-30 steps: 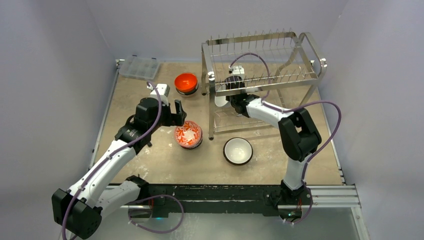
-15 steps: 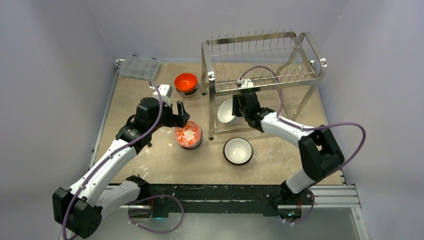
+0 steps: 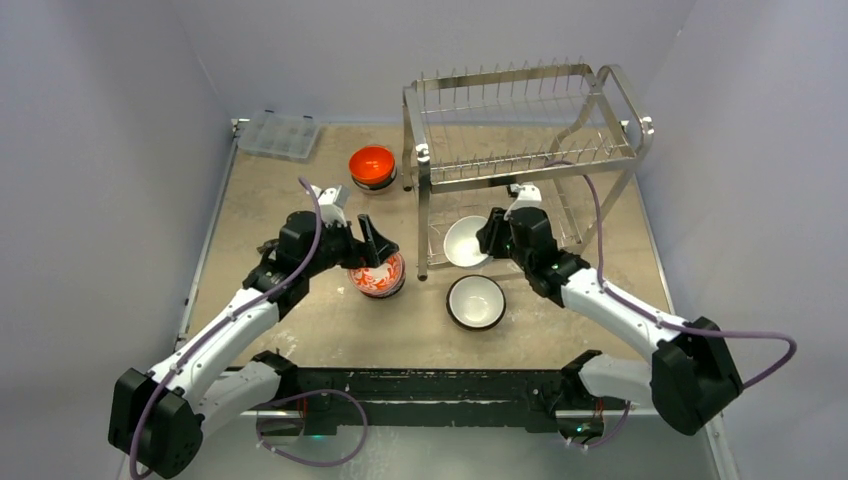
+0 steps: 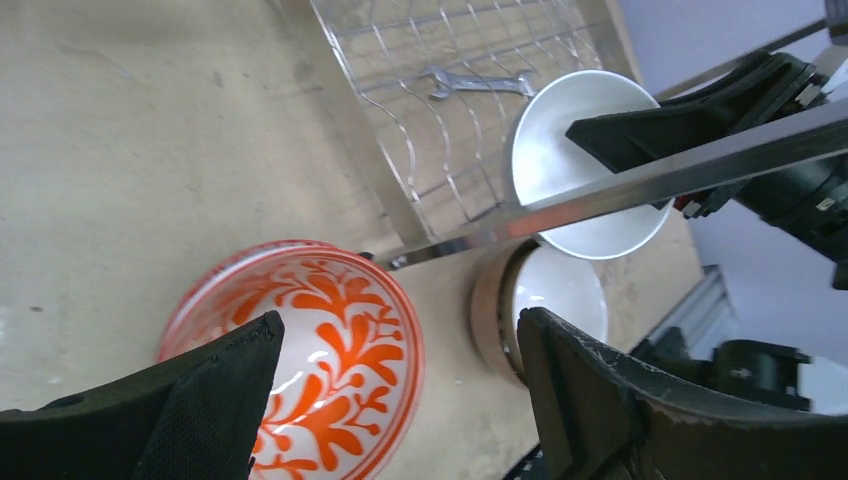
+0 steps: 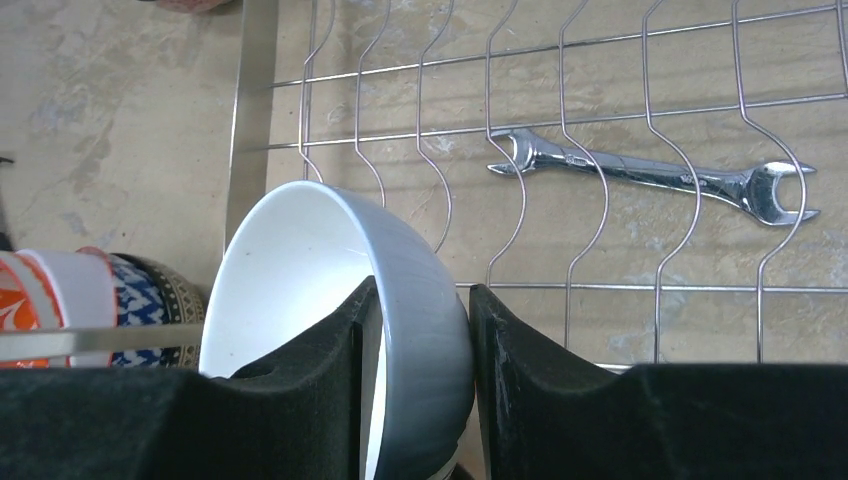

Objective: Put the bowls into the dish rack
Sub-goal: Adjust the bowl.

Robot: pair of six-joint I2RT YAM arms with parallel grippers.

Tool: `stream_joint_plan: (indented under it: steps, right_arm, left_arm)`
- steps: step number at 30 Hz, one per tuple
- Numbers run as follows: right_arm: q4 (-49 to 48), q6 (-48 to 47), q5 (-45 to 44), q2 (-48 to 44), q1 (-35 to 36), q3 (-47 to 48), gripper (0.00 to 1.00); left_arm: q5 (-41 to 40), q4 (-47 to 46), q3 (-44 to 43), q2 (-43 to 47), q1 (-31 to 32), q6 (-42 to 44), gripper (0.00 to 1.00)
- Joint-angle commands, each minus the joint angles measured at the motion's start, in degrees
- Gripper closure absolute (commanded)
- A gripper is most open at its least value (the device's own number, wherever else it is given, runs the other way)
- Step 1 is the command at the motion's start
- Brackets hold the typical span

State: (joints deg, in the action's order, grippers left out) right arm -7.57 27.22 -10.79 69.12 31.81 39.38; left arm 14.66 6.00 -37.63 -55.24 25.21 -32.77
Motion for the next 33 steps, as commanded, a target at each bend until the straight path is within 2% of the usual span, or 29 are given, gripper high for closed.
stream_joint_plan:
  steps: [1, 6, 11, 16, 20, 24, 25, 29, 30, 31, 33]
  right_arm:
    - [-5.16, -0.1, 1.85, -5.98, 0.09, -1.49, 1.0]
    - [-5.88, -0.9, 6.41, -12.1, 0.11, -4.57, 1.0]
    - [-5.59, -2.98, 13.52, -17.32, 0.18, -6.83, 1.0]
    - [-5.69, -3.15, 19.78, -23.04, 0.2, -9.82, 1.0]
    - [-5.18, -1.61, 23.13, -25.7, 0.18, -10.75, 1.0]
    - [-2.29, -1.64, 23.59, -25.33, 0.18, -9.58, 1.0]
    - [-1.49, -1.47, 23.71, -25.09, 0.18, -9.15, 1.0]
    - [0.1, 0.19, 24.41, -24.74, 0.18, -8.21, 1.0]
    - [0.28, 0.89, 24.53, -24.78, 0.18, -8.06, 1.0]
    - [0.5, 1.72, 24.73, -24.82, 0.19, -7.83, 0.98]
    - [1.03, 3.49, 26.02, -24.83, 0.18, -7.22, 0.79]
  left_arm:
    - [4.88, -11.19, 2.34, 0.86, 3.17, -12.95, 0.15]
    - [-4.33, -11.72, 0.84, -1.88, 13.8, -17.14, 0.16]
    - [-4.64, -18.93, 2.69, -6.53, 17.26, -23.38, 0.19]
    - [-8.17, -22.22, 2.24, -11.65, 22.13, -26.39, 0.23]
    - [-9.96, -23.12, 1.7, -15.39, 24.91, -27.7, 0.33]
    - [-8.79, -25.58, 0.81, -19.5, 26.65, -28.5, 0.5]
    - [-8.57, -25.49, 0.42, -20.13, 26.91, -28.5, 0.56]
    - [-8.81, -23.29, -0.87, -20.64, 27.09, -28.84, 0.95]
    - [-9.1, -22.31, -1.12, -20.49, 27.11, -28.92, 1.0]
    - [-9.27, -21.58, -1.33, -20.13, 27.13, -28.92, 1.0]
    - [-9.46, -20.69, -1.33, -19.07, 27.08, -28.36, 1.0]
